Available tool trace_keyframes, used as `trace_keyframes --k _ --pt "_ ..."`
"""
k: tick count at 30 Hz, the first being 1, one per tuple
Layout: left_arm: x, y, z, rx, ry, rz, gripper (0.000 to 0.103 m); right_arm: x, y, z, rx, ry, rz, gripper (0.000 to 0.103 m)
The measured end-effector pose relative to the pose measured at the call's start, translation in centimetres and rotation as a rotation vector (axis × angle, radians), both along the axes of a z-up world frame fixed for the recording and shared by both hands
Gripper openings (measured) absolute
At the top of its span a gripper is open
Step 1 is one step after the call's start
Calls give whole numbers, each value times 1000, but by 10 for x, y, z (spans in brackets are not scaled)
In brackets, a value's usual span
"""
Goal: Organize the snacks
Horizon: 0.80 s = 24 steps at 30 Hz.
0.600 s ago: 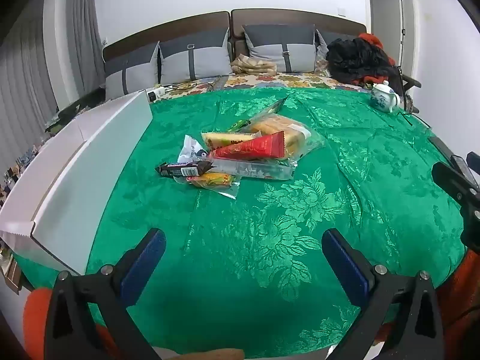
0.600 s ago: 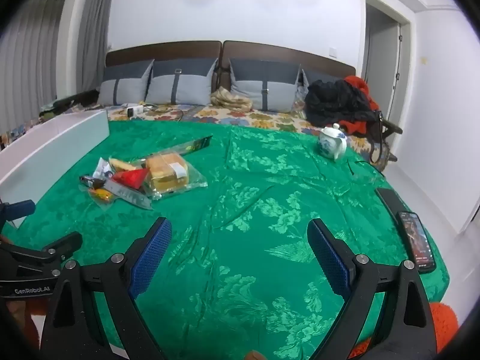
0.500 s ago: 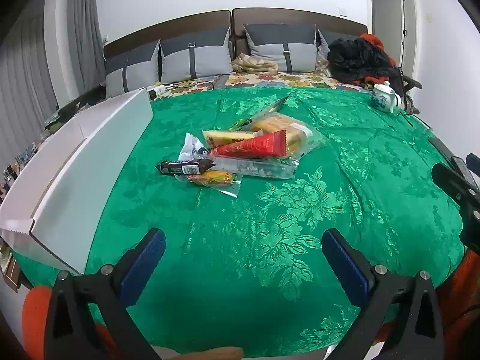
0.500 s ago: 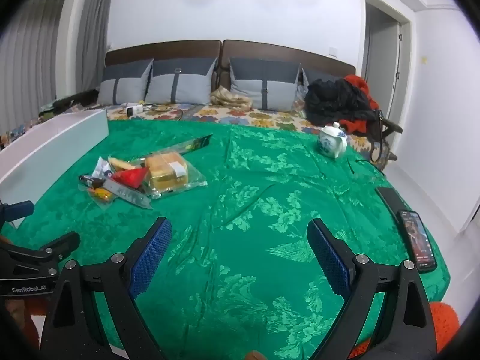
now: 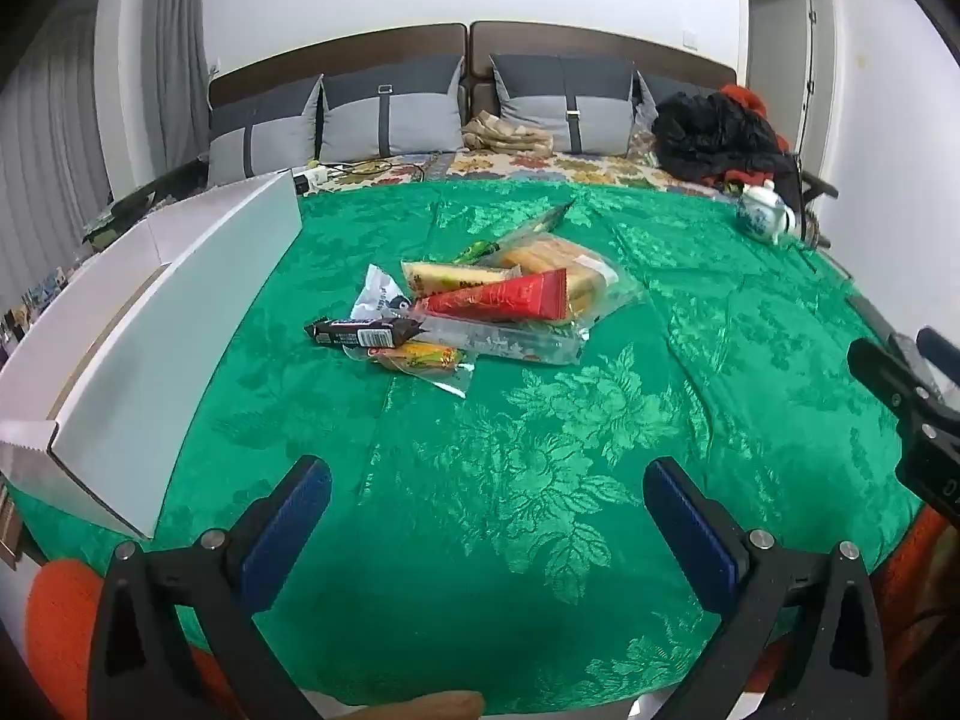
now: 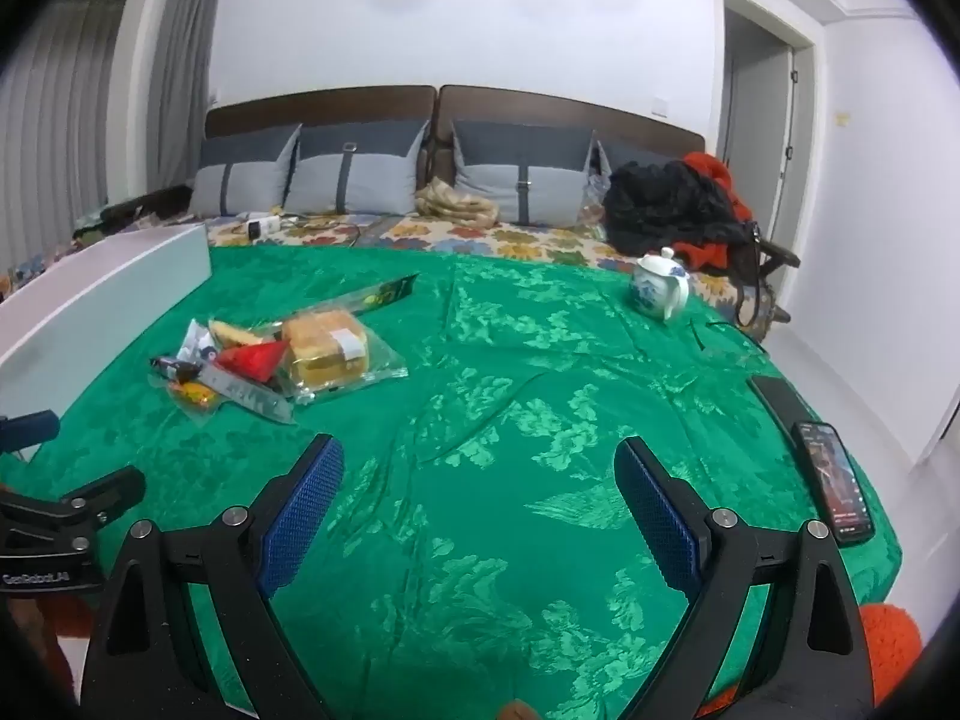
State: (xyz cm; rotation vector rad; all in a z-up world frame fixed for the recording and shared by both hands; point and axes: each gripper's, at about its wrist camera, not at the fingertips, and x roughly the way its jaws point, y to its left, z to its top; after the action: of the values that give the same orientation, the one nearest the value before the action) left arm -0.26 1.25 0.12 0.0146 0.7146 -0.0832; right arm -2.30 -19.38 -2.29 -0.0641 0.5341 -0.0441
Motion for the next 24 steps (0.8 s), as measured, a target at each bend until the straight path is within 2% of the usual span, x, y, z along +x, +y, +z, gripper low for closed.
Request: trace_keyframes --k 5,24 --pt "1 5 3 -22 -31 29 103 1 -6 1 15 0 -11 94" --pt "4 12 -7 5 13 57 103 1 2 -10 -10 38 40 94"
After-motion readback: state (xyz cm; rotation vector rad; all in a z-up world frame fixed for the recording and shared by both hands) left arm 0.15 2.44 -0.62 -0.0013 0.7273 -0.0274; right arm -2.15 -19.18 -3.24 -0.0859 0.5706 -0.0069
